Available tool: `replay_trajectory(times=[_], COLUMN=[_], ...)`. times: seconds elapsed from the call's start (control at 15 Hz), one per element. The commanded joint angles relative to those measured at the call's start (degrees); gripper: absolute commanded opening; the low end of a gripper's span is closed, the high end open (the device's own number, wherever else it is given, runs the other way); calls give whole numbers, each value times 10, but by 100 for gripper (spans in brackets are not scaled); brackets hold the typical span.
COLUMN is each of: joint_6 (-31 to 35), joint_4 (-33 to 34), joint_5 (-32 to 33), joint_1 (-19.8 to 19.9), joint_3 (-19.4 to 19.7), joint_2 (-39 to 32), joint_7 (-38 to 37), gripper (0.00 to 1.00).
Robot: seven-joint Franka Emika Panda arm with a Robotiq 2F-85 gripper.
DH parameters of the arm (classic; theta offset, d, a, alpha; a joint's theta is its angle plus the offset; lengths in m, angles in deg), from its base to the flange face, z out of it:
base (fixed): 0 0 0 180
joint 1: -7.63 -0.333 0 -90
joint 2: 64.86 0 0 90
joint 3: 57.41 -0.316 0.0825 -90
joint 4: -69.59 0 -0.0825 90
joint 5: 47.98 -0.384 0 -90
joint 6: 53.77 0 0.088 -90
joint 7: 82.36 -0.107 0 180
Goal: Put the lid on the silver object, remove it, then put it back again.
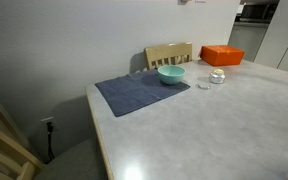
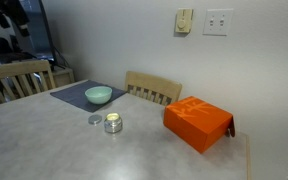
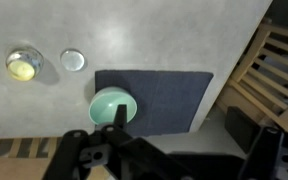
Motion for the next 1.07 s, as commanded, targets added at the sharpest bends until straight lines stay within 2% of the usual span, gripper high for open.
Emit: replay_trajectory(times=[0.0, 0.13, 0.27, 0.47, 0.53, 0.6, 0.67, 0.73, 1.0], joint_6=[132, 204, 262, 339, 358, 366, 386, 361, 383], joint_4=[29, 45, 59, 78, 84, 89, 95, 69, 89], joint_5=[-47, -62, -64, -42, -31, -13, -8, -22, -13], joint_1=[3, 6, 16, 44, 42, 66, 69, 49, 58], joint_3=[35, 54, 66, 66, 76, 62, 60, 73, 71], joint_2=[-54, -89, -129, -201, -224, -244, -260, -220, -260], joint_7=[67, 87, 76, 23, 0, -44, -64, -26, -56], gripper=[100, 100, 100, 100, 100, 100, 100, 100, 100])
